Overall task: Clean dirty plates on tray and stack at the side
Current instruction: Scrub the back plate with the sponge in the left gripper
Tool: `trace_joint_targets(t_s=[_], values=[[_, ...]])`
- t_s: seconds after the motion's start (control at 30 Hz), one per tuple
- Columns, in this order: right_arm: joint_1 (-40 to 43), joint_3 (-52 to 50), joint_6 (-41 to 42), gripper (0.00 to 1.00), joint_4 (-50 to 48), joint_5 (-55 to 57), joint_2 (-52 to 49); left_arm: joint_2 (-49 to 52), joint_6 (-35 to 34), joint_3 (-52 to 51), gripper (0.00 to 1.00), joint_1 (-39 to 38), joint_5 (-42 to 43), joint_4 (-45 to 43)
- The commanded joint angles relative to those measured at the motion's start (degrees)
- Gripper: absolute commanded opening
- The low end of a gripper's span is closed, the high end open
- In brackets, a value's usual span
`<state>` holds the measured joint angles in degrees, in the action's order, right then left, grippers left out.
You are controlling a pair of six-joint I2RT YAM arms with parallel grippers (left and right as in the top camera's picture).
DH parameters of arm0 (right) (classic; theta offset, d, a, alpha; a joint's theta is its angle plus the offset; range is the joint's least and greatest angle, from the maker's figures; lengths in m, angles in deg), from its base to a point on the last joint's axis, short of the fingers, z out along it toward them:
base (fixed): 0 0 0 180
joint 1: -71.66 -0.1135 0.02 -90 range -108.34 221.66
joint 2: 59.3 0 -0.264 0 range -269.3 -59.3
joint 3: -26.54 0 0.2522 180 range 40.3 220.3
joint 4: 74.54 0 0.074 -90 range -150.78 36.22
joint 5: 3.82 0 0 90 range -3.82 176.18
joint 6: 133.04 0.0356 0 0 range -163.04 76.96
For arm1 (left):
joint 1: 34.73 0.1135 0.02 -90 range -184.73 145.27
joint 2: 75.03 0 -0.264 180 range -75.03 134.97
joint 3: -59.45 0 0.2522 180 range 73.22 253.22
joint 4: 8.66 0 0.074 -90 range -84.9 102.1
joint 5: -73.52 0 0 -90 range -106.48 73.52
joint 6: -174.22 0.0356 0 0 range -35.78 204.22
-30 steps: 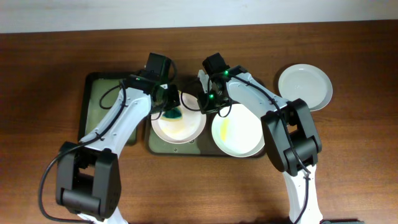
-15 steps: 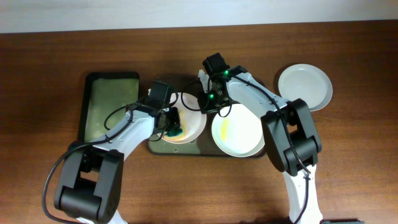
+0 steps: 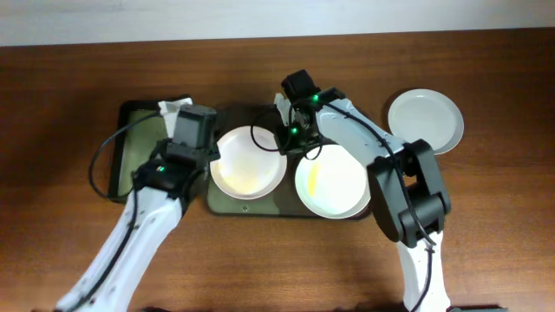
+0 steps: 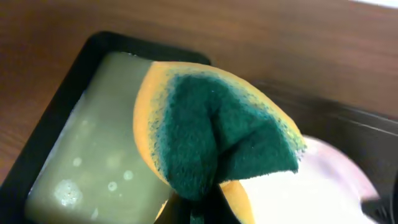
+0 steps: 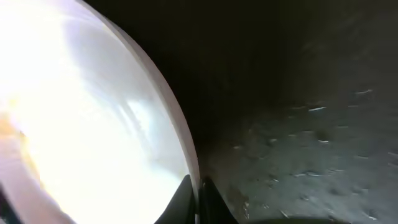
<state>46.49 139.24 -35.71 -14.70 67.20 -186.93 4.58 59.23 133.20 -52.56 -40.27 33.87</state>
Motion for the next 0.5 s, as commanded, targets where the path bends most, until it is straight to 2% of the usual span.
trace_joint_targets(t_s=[0.0, 0.07, 0.13, 0.27, 0.4, 0.47], values=[[-0.3, 2.7, -2.1, 0.04, 1.9, 9.8, 11.6, -6.9, 0.9, 0.9, 0.00, 4.4, 6.0, 4.2], [-2.5, 2.7, -6.4, 0.04, 3.6, 19.6, 16.8, -8.3, 0.9, 0.9, 0.00, 9.6, 9.4, 8.6], [-7.4, 2.7, -9.1, 0.04, 3.9, 35.2, 22.2, -7.6, 3.9, 0.9, 0.00, 17.0, 15.5, 12.6], [-18.2, 2.7, -17.1, 0.04, 2.9, 62.7, 26.0, -4.3, 11.6, 0.9, 0.00, 23.0, 22.9, 13.6], [-25.7, 2.7, -26.8, 0.04, -0.5, 75.6, 26.0, 3.2, 11.9, 0.9, 0.00, 23.6, 24.5, 12.7], [-27.2, 2.7, -31.3, 0.04, -2.4, 77.9, 26.0, 7.0, 11.8, 0.9, 0.00, 23.6, 24.5, 12.8]])
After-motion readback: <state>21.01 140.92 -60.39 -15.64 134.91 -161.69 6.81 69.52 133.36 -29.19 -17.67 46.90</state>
